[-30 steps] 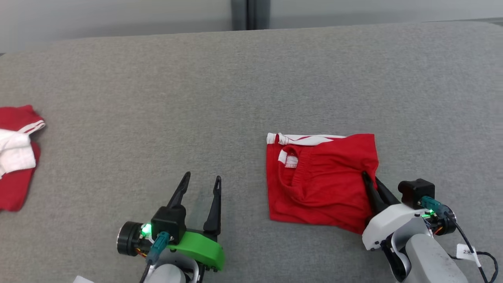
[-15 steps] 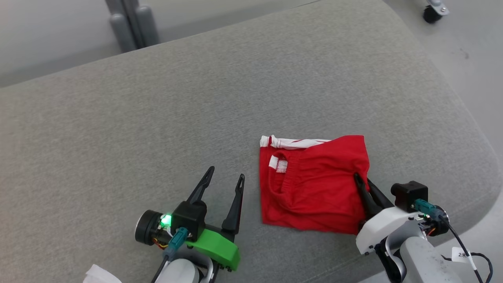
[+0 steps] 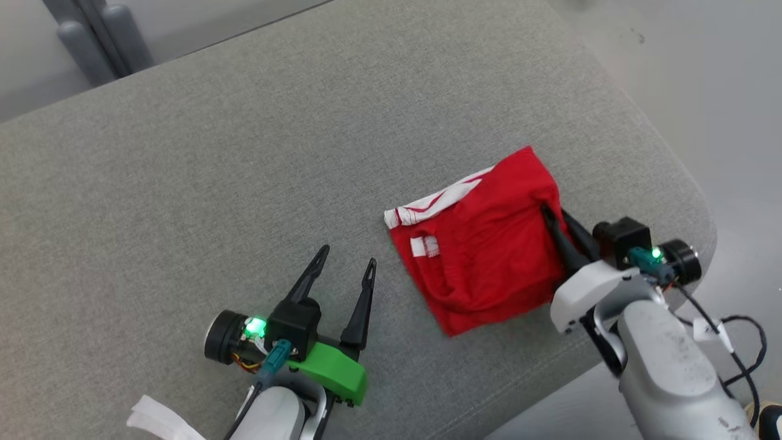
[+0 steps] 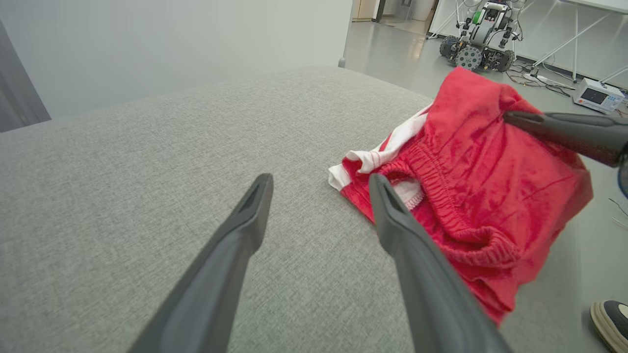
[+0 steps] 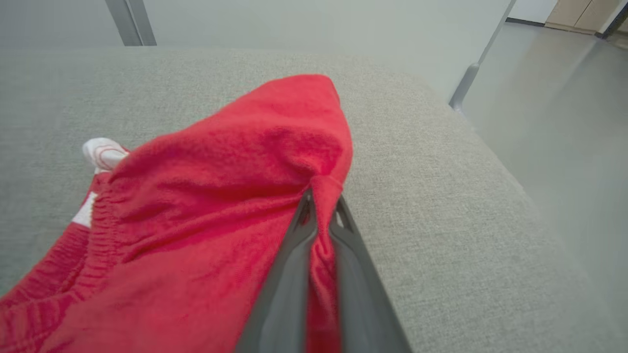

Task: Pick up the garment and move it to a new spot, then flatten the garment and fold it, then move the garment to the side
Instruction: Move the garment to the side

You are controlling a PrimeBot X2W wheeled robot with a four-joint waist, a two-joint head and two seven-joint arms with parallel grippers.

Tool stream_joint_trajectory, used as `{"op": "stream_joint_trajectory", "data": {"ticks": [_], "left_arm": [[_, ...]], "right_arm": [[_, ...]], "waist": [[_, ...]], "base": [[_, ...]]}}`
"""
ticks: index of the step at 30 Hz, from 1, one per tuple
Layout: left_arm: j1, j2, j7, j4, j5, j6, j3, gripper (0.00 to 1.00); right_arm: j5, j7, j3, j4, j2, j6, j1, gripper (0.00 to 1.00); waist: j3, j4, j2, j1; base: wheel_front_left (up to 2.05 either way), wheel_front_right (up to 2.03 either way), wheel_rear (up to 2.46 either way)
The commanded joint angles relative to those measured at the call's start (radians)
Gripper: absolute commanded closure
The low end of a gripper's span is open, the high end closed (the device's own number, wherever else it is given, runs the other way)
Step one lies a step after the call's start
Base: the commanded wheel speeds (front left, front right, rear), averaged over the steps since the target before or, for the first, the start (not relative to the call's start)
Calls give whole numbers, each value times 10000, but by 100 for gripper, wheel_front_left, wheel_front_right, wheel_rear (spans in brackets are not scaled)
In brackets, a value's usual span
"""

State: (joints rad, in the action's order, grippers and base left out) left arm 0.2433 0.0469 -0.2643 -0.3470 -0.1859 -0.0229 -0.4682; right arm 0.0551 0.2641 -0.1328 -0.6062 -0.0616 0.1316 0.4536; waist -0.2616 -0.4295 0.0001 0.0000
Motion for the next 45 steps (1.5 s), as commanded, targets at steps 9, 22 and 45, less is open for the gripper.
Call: {"op": "stream_joint_trajectory", "data": {"ticks": [9, 22, 45], "left_arm": [[624, 69, 1, 18, 556, -306, 386, 0], [1023, 72, 3, 88, 688, -280, 647, 0], [71, 63, 3, 62, 143, 486, 2639, 0]], "right_arm": [[-729, 3, 157, -1474, -1665, -19, 2840, 100], [-2963, 3, 2988, -3663, -3442, -19, 4599, 0], [-808, 2, 2715, 1983, -250, -19, 1166, 0]], "waist": [[-1508, 1299, -1, 0], [-2082, 2222, -1, 0], [245, 3358, -1, 0]], "base": [[0, 0, 0], [0, 0, 0], [0, 0, 0]]}}
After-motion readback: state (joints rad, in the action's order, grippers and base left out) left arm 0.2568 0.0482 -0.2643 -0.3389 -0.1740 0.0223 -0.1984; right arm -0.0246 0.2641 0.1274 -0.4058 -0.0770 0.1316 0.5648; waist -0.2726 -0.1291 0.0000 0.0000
